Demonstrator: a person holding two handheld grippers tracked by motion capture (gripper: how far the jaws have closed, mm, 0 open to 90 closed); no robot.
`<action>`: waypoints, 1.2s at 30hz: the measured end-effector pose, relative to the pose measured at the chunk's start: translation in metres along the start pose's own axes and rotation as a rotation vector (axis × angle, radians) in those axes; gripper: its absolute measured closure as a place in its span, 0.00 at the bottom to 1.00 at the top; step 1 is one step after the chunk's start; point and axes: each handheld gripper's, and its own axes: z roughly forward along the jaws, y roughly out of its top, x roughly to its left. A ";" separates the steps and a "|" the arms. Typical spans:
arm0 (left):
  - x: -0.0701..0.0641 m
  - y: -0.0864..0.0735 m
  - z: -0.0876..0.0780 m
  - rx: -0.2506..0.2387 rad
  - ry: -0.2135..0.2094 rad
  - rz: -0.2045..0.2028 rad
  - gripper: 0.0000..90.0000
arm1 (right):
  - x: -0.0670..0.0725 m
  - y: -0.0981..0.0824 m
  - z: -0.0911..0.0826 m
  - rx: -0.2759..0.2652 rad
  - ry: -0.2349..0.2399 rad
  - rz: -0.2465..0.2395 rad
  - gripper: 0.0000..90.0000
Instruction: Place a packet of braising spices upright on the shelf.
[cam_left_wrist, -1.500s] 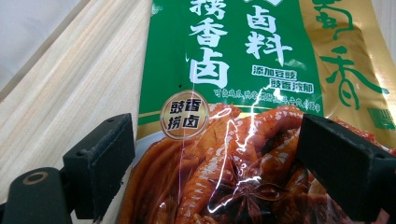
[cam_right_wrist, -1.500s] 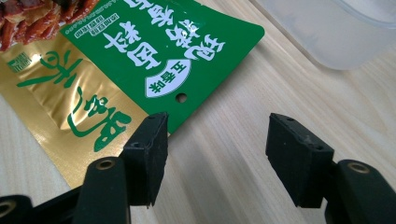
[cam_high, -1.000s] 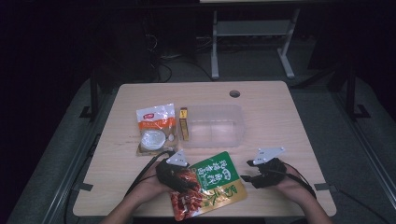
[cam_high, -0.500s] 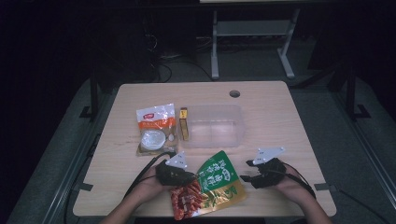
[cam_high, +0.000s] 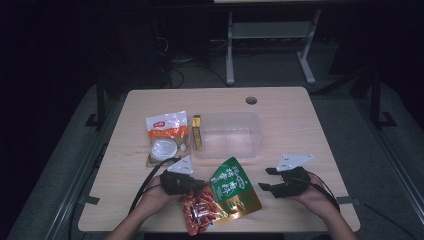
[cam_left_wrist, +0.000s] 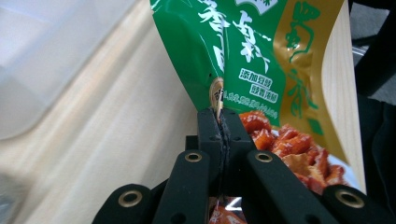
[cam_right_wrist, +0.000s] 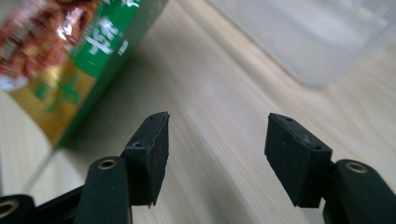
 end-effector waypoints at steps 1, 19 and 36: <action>0.000 0.000 -0.002 -0.003 0.008 0.002 0.99 | 0.000 0.002 -0.003 -0.021 0.018 0.019 0.44; 0.012 -0.002 -0.037 -0.122 0.107 -0.084 0.99 | 0.013 0.043 0.010 -0.126 0.157 0.004 0.42; 0.010 -0.002 -0.047 -0.198 0.135 -0.080 0.99 | 0.006 0.076 0.049 -0.085 0.297 -0.001 0.85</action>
